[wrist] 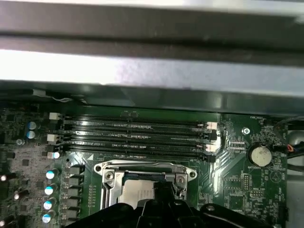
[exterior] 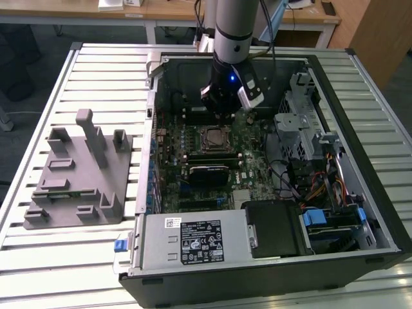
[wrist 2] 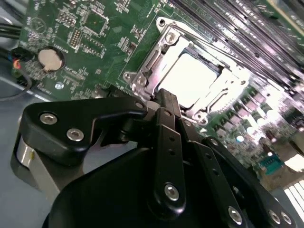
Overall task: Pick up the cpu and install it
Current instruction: 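Install the second cpu locking lever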
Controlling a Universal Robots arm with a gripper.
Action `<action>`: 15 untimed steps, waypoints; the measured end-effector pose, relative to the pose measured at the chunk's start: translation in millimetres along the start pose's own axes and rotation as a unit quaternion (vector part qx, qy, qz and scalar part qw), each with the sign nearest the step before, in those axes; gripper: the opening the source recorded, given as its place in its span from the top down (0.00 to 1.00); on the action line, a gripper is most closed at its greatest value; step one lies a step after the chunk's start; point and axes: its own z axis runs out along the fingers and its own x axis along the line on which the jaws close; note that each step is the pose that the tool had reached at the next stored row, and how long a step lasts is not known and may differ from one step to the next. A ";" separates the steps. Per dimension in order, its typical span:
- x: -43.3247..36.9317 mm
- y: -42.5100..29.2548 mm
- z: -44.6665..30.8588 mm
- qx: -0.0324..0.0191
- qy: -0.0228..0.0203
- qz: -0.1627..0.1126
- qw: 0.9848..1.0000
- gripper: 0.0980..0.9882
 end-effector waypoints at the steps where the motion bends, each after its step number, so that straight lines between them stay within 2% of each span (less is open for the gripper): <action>1: 0.0 0.2 -3.5 0.000 0.000 0.000 1.000 0.99; 4: 0.0 0.6 -8.9 0.000 0.000 0.000 1.000 0.99; 8: 0.2 -3.0 -9.3 0.000 0.000 0.000 1.000 0.99; 15: 1.0 -20.3 -10.4 0.000 0.000 0.000 1.000 0.99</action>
